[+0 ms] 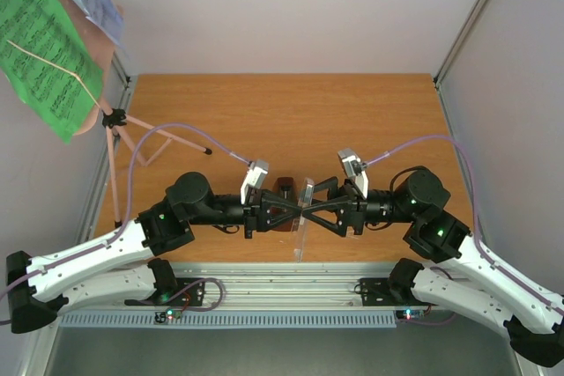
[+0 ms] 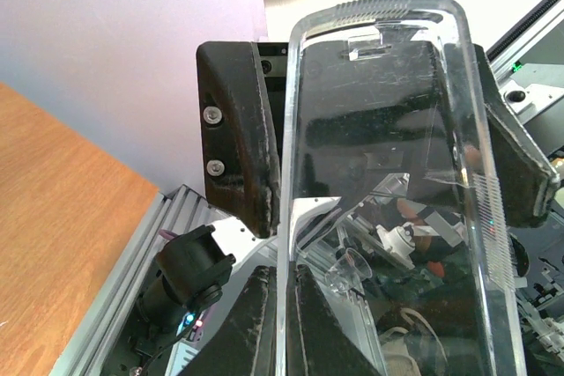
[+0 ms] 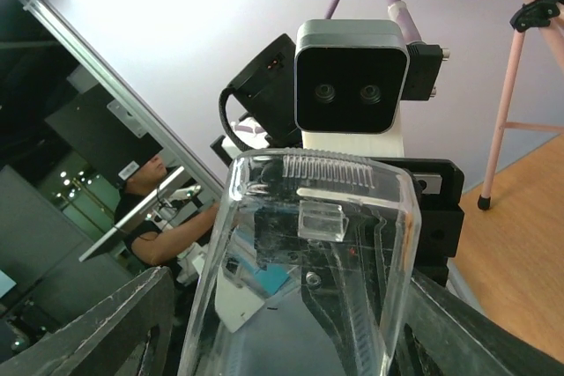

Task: Pack up the instrument practice props

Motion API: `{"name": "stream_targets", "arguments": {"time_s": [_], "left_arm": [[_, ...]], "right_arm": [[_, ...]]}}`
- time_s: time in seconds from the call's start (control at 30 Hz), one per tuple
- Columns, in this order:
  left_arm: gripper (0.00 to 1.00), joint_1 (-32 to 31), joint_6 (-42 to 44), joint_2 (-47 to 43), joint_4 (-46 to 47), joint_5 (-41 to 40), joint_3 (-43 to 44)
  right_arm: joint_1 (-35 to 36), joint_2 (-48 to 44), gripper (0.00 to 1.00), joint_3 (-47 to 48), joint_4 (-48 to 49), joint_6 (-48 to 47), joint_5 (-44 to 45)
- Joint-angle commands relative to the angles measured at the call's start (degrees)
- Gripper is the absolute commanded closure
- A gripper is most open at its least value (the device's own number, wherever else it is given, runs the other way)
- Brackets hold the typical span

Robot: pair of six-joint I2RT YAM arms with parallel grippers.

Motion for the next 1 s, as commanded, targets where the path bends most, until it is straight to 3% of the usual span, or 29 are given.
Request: {"name": "stream_targets", "arguments": {"time_s": [0.0,0.3,0.47,0.5,0.6,0.7,0.83,0.97], "left_arm": [[1.0,-0.2,-0.3,-0.7,3.7,-1.3,-0.4],[1.0,-0.2,0.7,-1.4,1.3,-2.4,0.0],[0.97,-0.2,1.5,-2.0,-1.7,-4.2,0.4],[0.9,-0.2,1.8,-2.4,-2.4,-4.7,0.4],[0.57,-0.2,2.5,-4.3,-4.4,-6.9,-0.5],[0.4,-0.2,3.8,-8.0,-8.7,-11.4,-2.3],[0.31,-0.2,6.0,-13.2,-19.3,-20.8,-6.1],[0.3,-0.2,5.5,-14.2,-25.0,-28.4,-11.5]], "right_arm": [[0.7,0.4,0.33,0.2,2.0,0.9,-1.5],[0.8,0.9,0.48,-0.3,3.7,1.3,-2.1],[0.8,0.9,0.51,-0.5,4.2,1.2,-1.9],[0.8,0.9,0.51,-0.6,4.1,1.0,-1.8],[0.8,0.0,0.51,-0.2,1.2,-1.2,-0.2],[0.8,-1.6,0.5,1.2,-6.9,-6.0,3.6],[0.8,-3.7,0.49,3.5,-19.3,-12.5,9.6],[0.8,-5.4,0.49,3.4,-29.3,-17.9,16.9]]}}
